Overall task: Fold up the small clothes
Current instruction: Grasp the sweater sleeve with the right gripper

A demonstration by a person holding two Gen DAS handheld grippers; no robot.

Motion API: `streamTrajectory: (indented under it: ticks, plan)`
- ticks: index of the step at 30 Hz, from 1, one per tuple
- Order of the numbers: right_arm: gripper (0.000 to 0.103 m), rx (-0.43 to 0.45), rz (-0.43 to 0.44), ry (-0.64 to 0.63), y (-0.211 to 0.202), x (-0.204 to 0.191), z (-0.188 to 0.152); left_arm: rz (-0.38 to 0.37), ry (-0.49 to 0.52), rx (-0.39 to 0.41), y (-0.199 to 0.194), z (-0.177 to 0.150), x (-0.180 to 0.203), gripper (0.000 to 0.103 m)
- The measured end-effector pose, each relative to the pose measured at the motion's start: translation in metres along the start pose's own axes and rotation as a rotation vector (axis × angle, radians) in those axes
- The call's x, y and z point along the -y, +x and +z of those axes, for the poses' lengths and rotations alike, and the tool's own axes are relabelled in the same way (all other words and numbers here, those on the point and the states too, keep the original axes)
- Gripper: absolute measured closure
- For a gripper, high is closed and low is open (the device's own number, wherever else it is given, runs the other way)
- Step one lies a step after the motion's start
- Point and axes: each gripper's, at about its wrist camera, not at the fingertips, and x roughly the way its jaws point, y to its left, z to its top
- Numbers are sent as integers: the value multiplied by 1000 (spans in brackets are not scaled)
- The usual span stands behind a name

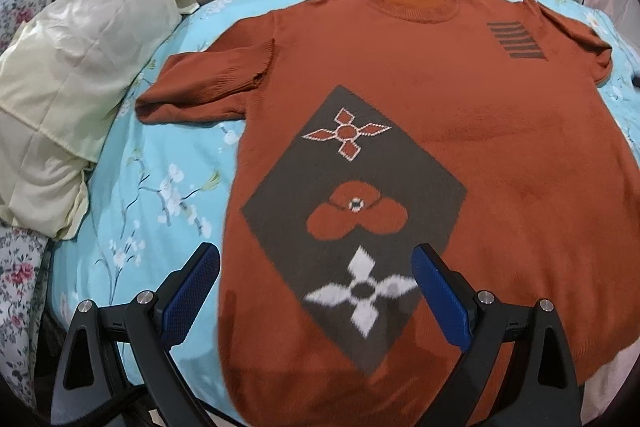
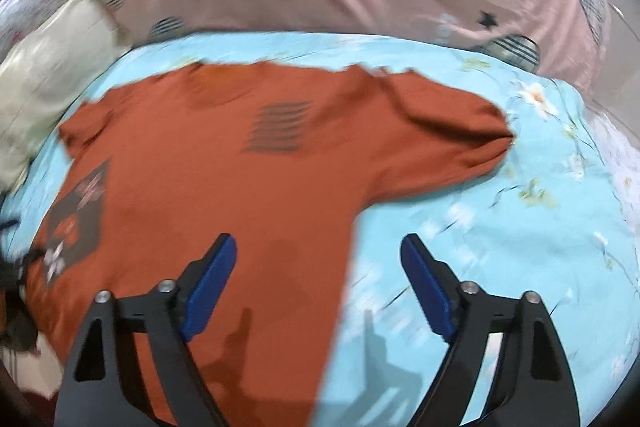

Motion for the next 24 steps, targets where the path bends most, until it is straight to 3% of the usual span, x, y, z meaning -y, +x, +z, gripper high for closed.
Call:
streamTrajectory:
  ticks: [6, 13, 14, 16, 17, 18, 20, 22, 24]
  plan:
    - [23, 7, -59, 11, 48, 63, 60, 4, -9, -50, 30, 15, 8, 6]
    - [25, -19, -72, -24, 118, 88, 109, 22, -15, -99, 62, 27, 8, 6]
    - [29, -37, -92, -43, 131, 89, 112, 18, -19, -103, 65, 28, 8, 6]
    - [48, -75, -104, -45, 149, 94, 114, 12, -26, -104, 68, 32, 7, 6]
    - [73, -104, -106, -23, 159, 100, 113, 10, -26, -101, 69, 33, 7, 6]
    - [90, -111, -96, 2, 161, 105, 113, 8, -25, -97, 70, 35, 7, 6]
    - [100, -72, -70, 65, 148, 106, 113, 2, -26, -89, 70, 36, 7, 6]
    - [100, -8, -70, 63, 122, 87, 114, -7, -30, -83, 69, 35, 6, 6]
    - [100, 29, 2, 71, 103, 61, 115, -14, -31, -79, 69, 34, 4, 6]
